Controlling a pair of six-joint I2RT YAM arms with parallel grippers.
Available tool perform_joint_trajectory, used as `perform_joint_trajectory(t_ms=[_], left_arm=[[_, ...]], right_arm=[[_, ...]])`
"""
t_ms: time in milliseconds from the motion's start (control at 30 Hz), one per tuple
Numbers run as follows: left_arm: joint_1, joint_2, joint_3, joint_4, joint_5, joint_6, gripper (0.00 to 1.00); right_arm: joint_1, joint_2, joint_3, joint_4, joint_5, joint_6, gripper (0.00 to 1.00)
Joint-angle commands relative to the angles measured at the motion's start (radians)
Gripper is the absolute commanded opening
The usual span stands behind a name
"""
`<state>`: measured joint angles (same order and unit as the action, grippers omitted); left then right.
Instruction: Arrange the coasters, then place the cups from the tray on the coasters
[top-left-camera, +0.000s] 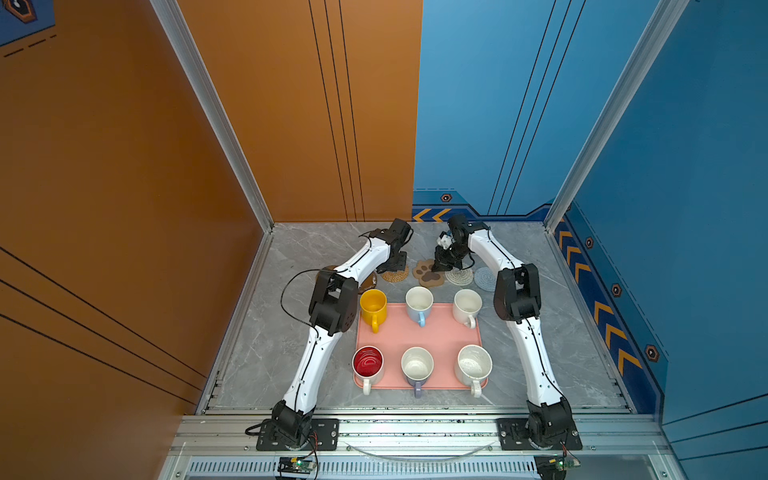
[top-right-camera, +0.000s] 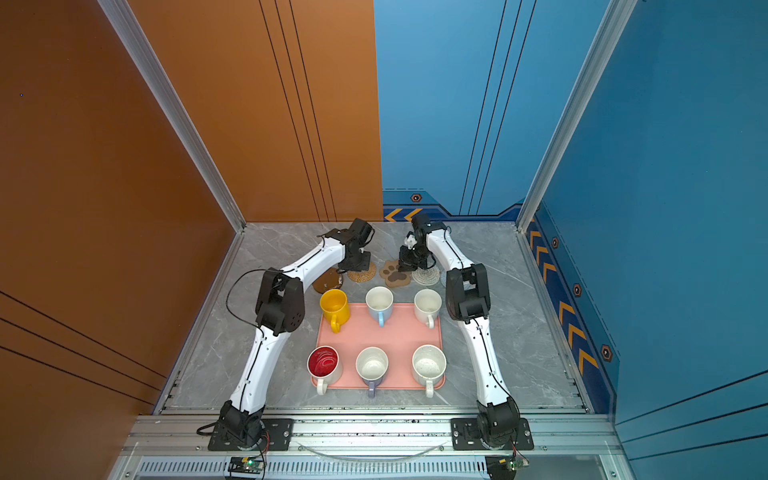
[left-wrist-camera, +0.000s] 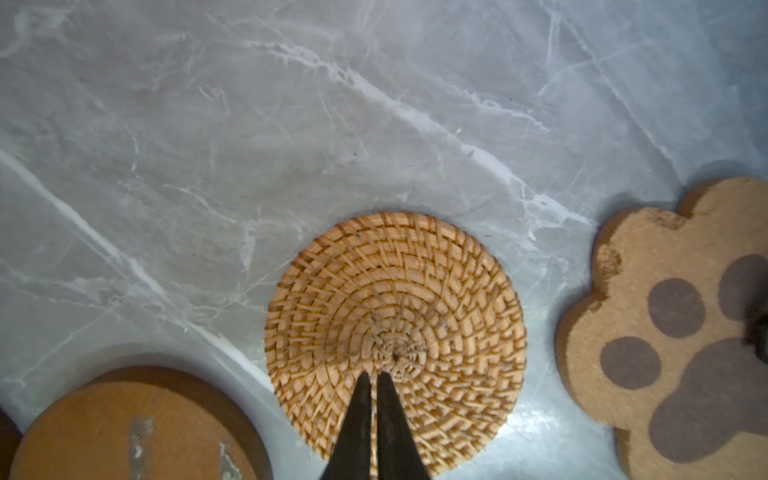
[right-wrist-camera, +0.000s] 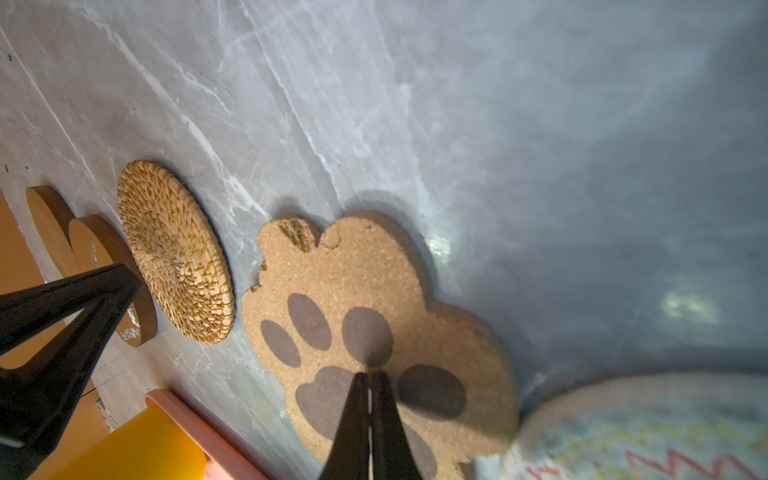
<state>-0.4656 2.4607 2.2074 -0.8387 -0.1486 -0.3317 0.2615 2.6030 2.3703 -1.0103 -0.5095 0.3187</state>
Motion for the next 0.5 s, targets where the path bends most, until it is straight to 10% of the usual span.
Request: perform_joint_trajectory(t_ms=[0,467], left_arm=[[-0.005,-0.072,0.020,-0.023,0.009,0.019,0.09],[0.031,-0.288,-0.077,-0.023,-0.033,0.059,0.09]], right_arm=[[-0.010,-0.058,0.005,0.014,0.052,0.005,0.00],[-0.114,-0.352,-0.229,0.029,0.099,-0.057,0.00]])
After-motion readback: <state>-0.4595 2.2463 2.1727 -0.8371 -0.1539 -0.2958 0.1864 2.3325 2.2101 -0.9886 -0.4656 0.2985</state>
